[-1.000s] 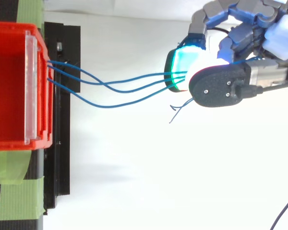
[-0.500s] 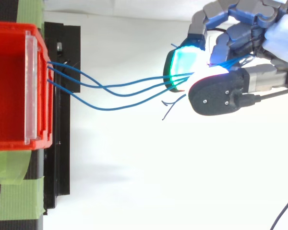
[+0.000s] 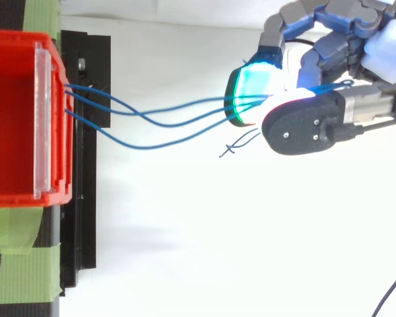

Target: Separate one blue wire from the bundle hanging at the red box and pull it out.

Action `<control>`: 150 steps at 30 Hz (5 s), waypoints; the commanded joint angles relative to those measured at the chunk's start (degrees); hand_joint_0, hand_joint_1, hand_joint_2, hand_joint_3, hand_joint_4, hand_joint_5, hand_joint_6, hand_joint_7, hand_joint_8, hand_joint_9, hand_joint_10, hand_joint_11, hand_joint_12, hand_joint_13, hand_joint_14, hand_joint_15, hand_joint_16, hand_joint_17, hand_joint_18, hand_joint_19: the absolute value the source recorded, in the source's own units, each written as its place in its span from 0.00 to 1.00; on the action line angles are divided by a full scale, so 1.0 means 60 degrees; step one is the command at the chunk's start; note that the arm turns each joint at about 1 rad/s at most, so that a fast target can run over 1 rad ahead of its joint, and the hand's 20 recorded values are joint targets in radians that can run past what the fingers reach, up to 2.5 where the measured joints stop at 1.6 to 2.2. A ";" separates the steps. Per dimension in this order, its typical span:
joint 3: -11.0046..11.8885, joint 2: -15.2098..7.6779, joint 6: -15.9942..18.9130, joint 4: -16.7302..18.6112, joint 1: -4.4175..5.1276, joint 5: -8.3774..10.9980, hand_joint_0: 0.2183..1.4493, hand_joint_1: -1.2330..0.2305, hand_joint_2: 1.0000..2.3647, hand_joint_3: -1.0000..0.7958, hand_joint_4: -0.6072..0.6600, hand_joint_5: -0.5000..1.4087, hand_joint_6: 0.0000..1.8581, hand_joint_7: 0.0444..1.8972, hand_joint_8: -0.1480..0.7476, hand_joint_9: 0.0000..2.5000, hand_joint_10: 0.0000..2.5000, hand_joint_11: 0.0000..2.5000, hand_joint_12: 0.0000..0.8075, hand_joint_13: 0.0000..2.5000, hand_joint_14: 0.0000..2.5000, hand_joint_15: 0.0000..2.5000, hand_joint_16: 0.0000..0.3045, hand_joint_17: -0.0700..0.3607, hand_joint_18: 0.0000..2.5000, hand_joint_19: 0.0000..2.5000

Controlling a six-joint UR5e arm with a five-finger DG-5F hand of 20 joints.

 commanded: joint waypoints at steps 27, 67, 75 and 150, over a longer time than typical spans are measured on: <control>-0.0013 0.0001 0.0000 -0.0003 0.0000 0.0000 0.36 0.24 0.02 0.48 0.42 0.18 0.51 0.62 0.49 0.56 0.23 0.70 0.49 0.52 0.39 0.66 0.16 0.41 0.50 0.40; 0.0002 0.0001 0.0000 0.0041 0.0029 0.0102 0.26 0.25 0.00 0.28 0.64 0.16 0.50 0.47 0.55 0.46 0.40 0.59 0.55 0.46 0.50 0.59 0.17 0.44 0.48 0.40; 0.0002 0.0001 0.0000 0.0041 0.0044 0.0102 0.28 0.28 0.01 0.32 0.59 0.18 0.50 0.51 0.54 0.54 0.32 0.65 0.51 0.50 0.44 0.62 0.17 0.43 0.50 0.41; 0.0016 0.0001 0.0146 0.0041 0.0073 0.0220 0.36 0.15 0.01 0.41 0.73 0.12 0.51 0.49 0.57 0.26 0.43 0.59 0.54 0.34 0.39 0.64 0.19 0.46 0.41 0.34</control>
